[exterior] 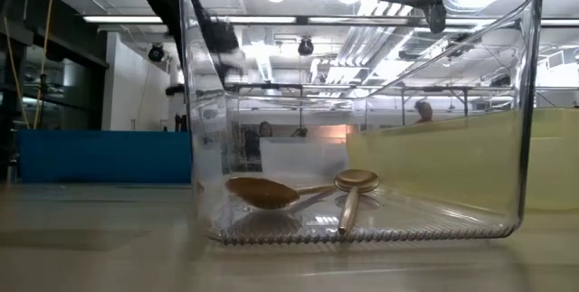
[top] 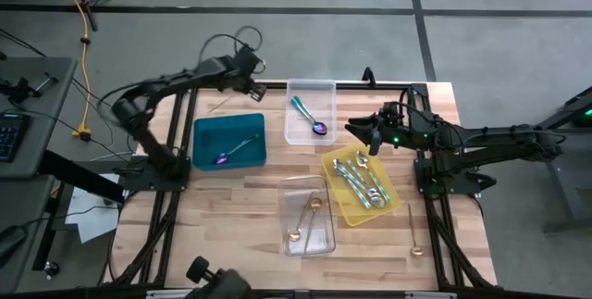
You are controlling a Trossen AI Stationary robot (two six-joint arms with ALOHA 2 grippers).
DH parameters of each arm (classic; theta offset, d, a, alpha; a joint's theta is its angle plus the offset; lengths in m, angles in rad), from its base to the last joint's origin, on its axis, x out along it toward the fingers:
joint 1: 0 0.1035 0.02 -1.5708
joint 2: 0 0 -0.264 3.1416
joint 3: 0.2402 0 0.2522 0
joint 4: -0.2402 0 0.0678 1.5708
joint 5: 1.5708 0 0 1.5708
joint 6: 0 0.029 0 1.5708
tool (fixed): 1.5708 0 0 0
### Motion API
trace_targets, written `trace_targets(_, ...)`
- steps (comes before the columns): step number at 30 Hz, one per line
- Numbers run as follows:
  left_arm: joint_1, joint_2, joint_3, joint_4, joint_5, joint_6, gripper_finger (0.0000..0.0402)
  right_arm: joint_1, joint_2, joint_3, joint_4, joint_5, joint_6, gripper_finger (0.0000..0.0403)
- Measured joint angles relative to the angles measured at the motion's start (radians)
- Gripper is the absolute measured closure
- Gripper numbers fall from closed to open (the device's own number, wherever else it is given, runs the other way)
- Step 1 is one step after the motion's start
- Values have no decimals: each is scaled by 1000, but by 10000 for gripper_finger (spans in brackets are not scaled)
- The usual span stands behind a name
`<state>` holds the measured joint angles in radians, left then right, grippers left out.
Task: Sort silverware by color (type)
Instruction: Put the violet spoon into the white bin
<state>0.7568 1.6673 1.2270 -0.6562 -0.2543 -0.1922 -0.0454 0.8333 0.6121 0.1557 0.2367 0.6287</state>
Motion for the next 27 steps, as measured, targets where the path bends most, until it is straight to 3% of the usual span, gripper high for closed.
trace_targets(4, -27, -174, 0, 45, 66, -46, 400, 0, 0, 0, -1, 0, -25, 237)
trace_targets(9, -110, -395, -26, 215, 153, -94, 400, 0, 0, 0, -1, -3, -24, 237)
trace_targets(15, -267, -585, -132, 507, 238, -98, 400, 0, 0, 0, -1, -120, -23, 237)
trace_targets(20, -402, -657, -297, 792, 291, -194, 401, 0, 0, 0, 3, -155, -23, 237)
trace_targets(27, -562, -634, -512, 1183, 298, -319, 401, 0, 5, 0, 53, -230, -27, 237)
